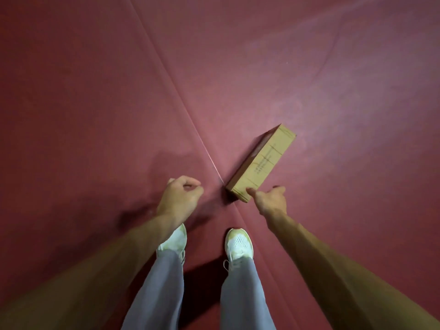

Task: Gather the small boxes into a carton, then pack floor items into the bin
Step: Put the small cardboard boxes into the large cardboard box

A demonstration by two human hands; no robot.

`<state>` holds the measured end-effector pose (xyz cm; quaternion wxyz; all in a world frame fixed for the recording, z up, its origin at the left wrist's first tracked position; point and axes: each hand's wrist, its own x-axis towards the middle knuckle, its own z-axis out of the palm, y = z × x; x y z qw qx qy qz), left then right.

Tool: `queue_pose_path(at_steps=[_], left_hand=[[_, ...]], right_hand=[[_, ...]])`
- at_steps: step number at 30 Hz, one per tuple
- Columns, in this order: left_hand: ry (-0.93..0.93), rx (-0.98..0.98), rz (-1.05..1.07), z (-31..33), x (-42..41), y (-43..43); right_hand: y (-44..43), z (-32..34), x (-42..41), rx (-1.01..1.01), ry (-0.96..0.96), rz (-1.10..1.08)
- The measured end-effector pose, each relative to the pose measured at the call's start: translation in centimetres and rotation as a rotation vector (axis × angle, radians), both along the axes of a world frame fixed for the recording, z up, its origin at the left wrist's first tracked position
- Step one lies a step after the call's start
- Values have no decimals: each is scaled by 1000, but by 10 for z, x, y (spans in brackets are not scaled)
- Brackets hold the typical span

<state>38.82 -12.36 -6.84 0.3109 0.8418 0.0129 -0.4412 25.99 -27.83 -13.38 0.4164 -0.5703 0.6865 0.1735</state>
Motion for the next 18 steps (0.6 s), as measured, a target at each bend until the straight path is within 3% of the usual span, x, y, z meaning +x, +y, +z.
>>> queue_pose_path(at_steps=[4, 9, 13, 18], left_hand=[[22, 12, 75, -86, -16, 2], [58, 64, 171, -143, -34, 31], [75, 116, 318, -136, -44, 60], [79, 90, 655, -64, -56, 98]], right_hand=[[-6, -95, 6, -49, 26, -21], [-3, -154, 23, 12, -10, -287], [-1, -137, 37, -1, -73, -244], [26, -51, 48, 82, -236, 42]])
